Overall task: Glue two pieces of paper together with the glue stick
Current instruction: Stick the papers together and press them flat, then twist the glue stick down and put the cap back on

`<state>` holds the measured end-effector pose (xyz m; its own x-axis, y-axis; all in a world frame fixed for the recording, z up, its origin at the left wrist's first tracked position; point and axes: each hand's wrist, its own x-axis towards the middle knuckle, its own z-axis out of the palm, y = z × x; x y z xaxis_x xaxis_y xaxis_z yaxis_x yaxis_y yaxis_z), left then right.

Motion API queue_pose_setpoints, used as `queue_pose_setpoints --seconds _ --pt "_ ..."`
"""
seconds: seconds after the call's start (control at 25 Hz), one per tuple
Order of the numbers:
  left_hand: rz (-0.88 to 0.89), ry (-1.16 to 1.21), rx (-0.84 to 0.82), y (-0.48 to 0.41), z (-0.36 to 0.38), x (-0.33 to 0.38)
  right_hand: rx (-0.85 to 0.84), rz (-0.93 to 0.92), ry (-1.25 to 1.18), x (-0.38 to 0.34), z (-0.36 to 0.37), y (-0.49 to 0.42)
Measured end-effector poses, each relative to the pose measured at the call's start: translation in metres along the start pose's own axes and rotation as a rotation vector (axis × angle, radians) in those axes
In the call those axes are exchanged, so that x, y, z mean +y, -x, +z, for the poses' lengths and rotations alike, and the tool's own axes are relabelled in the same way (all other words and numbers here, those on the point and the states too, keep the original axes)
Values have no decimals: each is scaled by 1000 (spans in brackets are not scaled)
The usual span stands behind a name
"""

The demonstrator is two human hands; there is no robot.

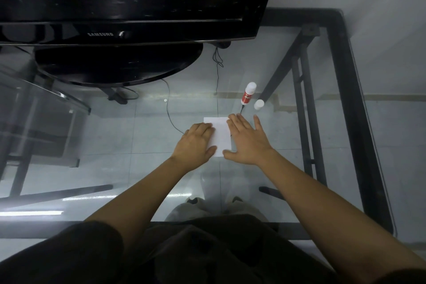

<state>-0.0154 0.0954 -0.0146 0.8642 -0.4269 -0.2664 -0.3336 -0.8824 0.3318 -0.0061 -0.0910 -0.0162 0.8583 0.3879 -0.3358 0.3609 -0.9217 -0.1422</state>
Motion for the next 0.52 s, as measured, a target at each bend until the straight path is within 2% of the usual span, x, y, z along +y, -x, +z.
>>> queue_pose_setpoints --seconds 0.12,0.24,0.32,0.52 --pt "-13 61 -4 -1 -6 4 102 24 -132 4 1 8" --pt "-28 187 177 -7 -15 11 177 128 -222 17 11 29" --pt "-36 284 269 -28 -26 23 130 230 -232 26 18 43" --pt "-68 543 254 -99 -52 60 -56 255 -203 35 21 50"
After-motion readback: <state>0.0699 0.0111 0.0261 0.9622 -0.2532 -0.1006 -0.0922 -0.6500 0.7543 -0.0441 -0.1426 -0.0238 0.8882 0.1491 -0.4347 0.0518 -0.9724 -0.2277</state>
